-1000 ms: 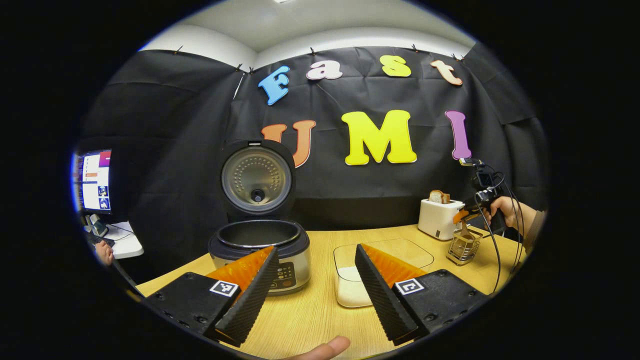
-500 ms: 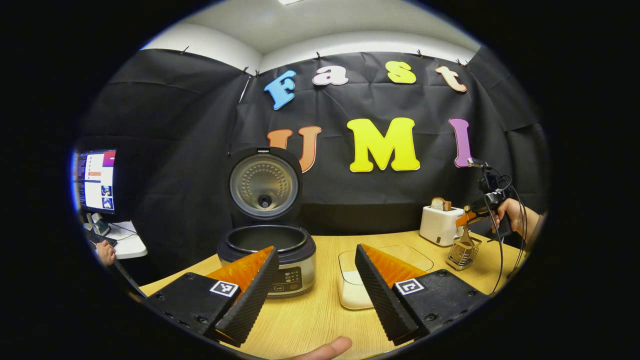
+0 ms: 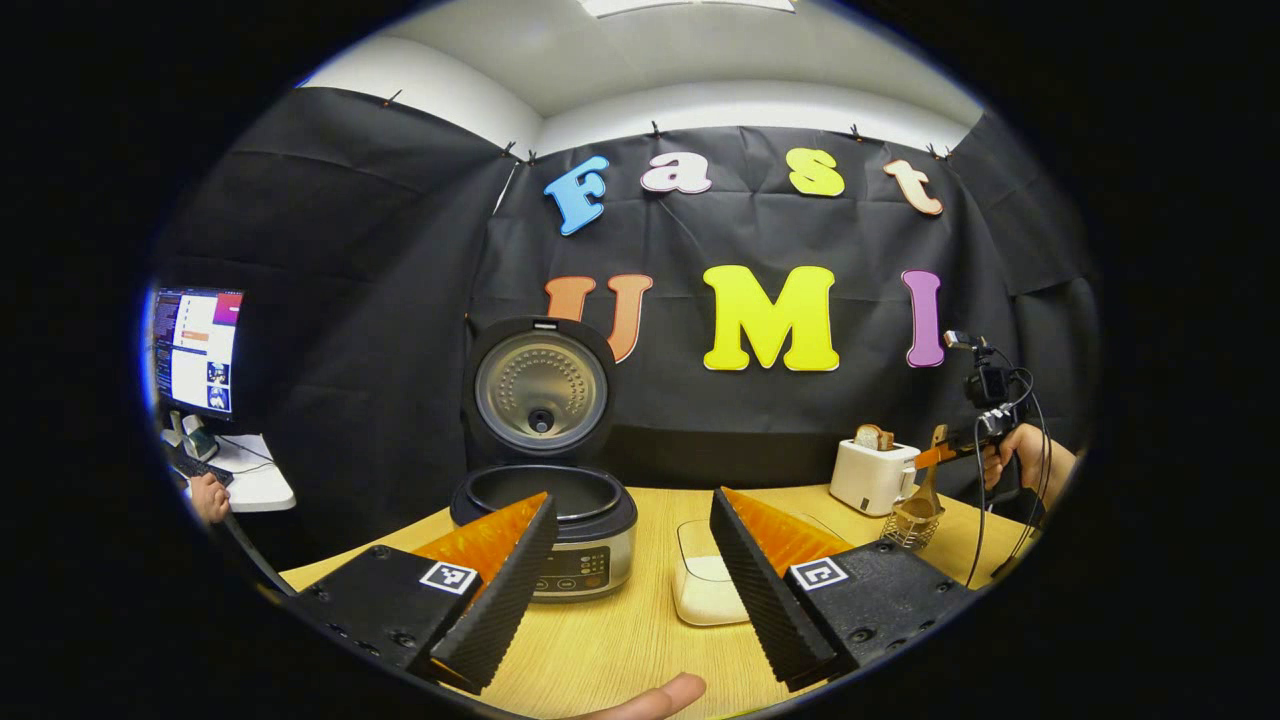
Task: Close the left gripper, press the button to open the rice cooker; take a wooden spoon from the chopstick holder with the right hand, scoop a spoonful of rice and pour it into the rice cooker, then put the wooden spoon back into the chopstick holder.
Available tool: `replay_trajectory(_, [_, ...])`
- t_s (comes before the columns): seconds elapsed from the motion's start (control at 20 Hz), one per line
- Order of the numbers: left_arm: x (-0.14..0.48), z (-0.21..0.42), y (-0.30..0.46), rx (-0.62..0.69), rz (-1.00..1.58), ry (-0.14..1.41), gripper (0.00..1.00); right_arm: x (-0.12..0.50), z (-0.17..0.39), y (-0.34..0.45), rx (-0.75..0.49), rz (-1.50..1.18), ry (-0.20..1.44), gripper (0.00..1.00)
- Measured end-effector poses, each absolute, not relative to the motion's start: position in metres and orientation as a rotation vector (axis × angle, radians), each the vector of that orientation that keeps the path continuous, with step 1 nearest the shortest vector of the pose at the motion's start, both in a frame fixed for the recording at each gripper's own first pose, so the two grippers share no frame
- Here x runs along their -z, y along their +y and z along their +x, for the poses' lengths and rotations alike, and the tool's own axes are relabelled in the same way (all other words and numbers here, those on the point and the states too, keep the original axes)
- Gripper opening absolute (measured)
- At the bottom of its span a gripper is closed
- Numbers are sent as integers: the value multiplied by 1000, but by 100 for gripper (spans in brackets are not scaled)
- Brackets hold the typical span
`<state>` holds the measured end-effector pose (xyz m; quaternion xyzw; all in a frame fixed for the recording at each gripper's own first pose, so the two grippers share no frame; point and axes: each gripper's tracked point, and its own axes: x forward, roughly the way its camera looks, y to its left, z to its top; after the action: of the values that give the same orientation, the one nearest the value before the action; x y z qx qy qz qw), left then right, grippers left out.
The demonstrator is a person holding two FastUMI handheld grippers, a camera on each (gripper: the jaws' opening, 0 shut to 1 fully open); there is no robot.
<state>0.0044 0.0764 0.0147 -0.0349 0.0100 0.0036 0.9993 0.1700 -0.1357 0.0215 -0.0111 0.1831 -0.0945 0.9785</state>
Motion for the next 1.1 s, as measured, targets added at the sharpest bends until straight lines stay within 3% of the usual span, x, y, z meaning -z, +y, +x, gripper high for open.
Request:
replay_trajectory(0.45, [-18, 5, 86, -7, -75, 27, 98, -79, 152, -90, 197, -157, 262, 10])
replay_trajectory(1.1, [-23, -4, 133, -68, 23, 21, 98, -104, 132, 123, -45, -261, 175, 9])
